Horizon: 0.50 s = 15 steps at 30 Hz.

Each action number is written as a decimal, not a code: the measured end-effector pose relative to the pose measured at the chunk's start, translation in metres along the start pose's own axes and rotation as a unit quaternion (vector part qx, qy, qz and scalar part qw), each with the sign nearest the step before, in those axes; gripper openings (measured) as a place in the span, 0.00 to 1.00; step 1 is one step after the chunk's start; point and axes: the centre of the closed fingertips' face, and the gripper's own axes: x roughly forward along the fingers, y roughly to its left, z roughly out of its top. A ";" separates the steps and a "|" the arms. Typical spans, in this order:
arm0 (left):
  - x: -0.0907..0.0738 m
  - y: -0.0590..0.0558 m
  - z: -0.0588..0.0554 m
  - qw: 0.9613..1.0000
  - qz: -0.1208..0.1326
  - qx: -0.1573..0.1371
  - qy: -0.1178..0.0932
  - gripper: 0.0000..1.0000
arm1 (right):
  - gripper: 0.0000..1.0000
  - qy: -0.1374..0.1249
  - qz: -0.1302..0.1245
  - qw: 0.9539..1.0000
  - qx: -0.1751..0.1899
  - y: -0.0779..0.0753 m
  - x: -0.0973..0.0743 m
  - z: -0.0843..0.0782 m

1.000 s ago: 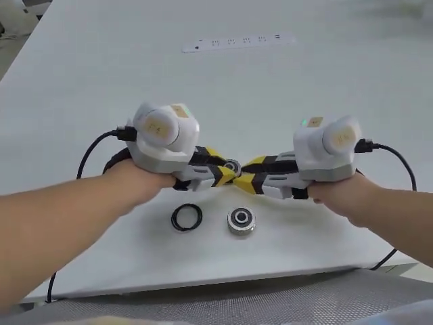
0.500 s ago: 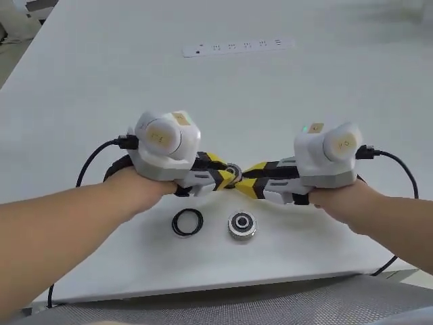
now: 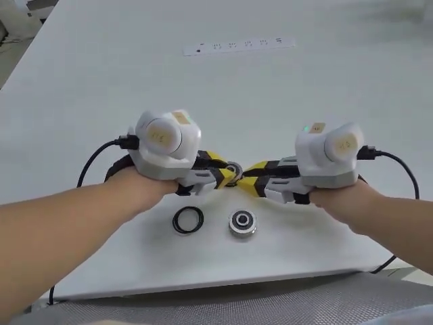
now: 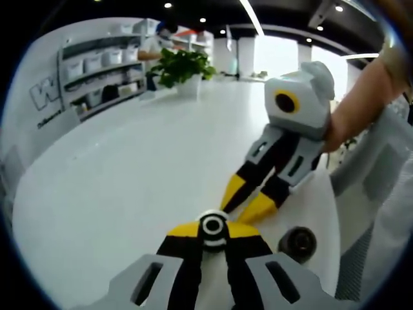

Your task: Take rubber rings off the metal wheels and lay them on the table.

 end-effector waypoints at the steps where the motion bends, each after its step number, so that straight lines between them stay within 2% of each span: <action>1: 0.000 0.000 0.000 1.000 0.000 0.000 0.000 0.14 | 0.06 0.003 -0.001 1.000 -0.004 -0.001 -0.001 -0.001; 5: 0.000 0.000 0.000 1.000 0.002 0.000 0.002 0.14 | 0.02 0.002 -0.003 1.000 -0.002 -0.002 -0.001 -0.001; 15: 0.000 0.000 0.000 1.000 0.006 0.002 0.005 0.14 | 0.00 0.004 -0.004 0.999 0.050 -0.012 0.000 -0.001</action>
